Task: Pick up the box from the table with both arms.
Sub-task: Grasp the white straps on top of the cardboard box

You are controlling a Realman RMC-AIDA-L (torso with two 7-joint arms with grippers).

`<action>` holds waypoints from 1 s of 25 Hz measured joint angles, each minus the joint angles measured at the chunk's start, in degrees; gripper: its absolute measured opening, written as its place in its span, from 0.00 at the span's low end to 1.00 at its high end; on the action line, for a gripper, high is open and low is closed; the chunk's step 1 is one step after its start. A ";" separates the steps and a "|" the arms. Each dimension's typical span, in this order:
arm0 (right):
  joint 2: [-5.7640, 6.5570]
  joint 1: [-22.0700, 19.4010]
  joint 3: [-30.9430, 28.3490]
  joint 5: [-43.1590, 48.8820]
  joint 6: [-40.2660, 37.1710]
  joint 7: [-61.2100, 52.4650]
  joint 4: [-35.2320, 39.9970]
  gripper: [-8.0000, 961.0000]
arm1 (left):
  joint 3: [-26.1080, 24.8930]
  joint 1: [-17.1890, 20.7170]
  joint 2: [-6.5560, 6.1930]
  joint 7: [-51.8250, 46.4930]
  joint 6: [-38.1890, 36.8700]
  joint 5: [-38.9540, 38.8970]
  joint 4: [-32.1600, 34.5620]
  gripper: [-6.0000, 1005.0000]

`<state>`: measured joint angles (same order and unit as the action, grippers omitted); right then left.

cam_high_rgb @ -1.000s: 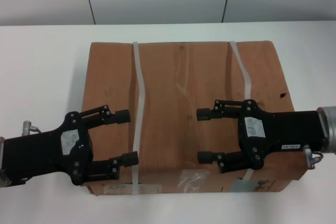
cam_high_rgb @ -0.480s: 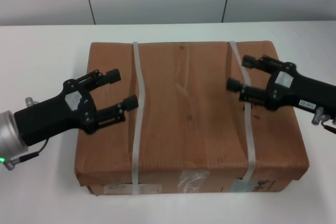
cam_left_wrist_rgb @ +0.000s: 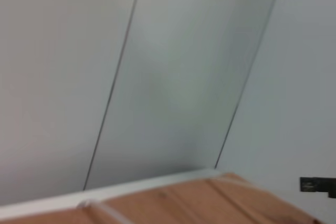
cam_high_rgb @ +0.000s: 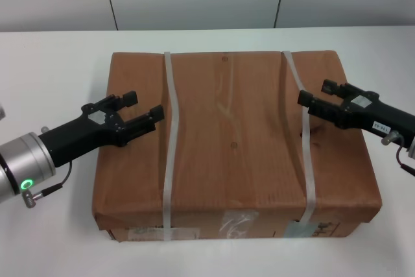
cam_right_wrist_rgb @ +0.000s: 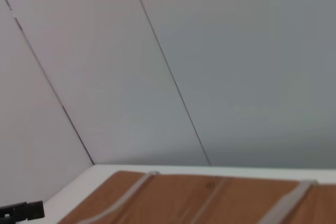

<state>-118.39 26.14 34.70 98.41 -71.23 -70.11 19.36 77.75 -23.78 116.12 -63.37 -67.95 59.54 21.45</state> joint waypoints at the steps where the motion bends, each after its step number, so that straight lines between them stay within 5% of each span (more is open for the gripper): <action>1: 0.00 0.09 0.11 0.06 0.42 -0.20 -0.34 0.87 | 0.00 -0.25 0.11 -0.72 0.82 0.44 -0.07 0.80; 25: -0.68 7.44 6.87 0.13 8.32 -1.76 -6.83 0.87 | 1.79 -9.23 0.71 -14.00 5.19 6.72 -6.05 0.78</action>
<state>-119.07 33.57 41.58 98.54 -62.91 -71.86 12.52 79.53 -33.01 116.84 -77.36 -62.76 66.26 15.40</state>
